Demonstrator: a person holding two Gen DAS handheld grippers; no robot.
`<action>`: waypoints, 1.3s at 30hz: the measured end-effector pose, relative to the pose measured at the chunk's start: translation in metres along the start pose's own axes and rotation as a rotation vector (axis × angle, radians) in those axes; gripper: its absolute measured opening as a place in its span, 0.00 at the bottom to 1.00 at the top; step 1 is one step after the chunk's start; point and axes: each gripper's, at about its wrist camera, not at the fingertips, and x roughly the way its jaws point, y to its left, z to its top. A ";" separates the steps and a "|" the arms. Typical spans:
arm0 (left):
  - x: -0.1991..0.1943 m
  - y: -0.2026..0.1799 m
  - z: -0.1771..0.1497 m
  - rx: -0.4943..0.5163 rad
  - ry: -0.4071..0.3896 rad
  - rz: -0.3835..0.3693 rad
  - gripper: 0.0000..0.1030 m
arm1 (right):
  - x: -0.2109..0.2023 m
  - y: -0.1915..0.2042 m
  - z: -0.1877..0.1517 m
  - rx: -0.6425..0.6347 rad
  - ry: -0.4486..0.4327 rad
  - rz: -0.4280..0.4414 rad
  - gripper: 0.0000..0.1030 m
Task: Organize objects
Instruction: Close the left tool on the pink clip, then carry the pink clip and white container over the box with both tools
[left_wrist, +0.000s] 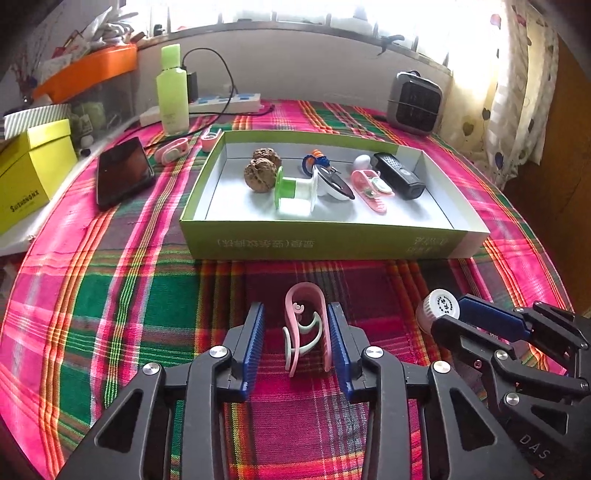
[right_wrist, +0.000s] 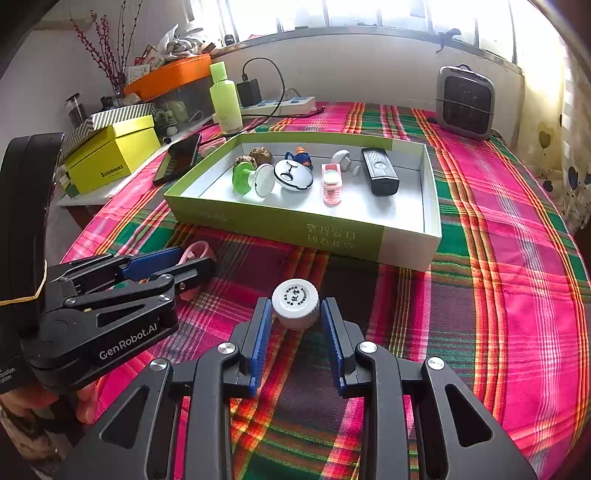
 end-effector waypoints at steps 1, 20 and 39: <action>0.000 0.000 0.000 -0.001 0.000 0.001 0.29 | 0.000 0.000 0.000 0.001 0.000 0.000 0.29; -0.001 0.005 0.001 -0.015 -0.001 0.004 0.21 | 0.007 0.002 0.002 -0.007 0.024 0.005 0.29; -0.001 0.007 0.001 -0.012 0.000 0.002 0.21 | 0.006 0.000 0.003 -0.001 0.022 -0.004 0.28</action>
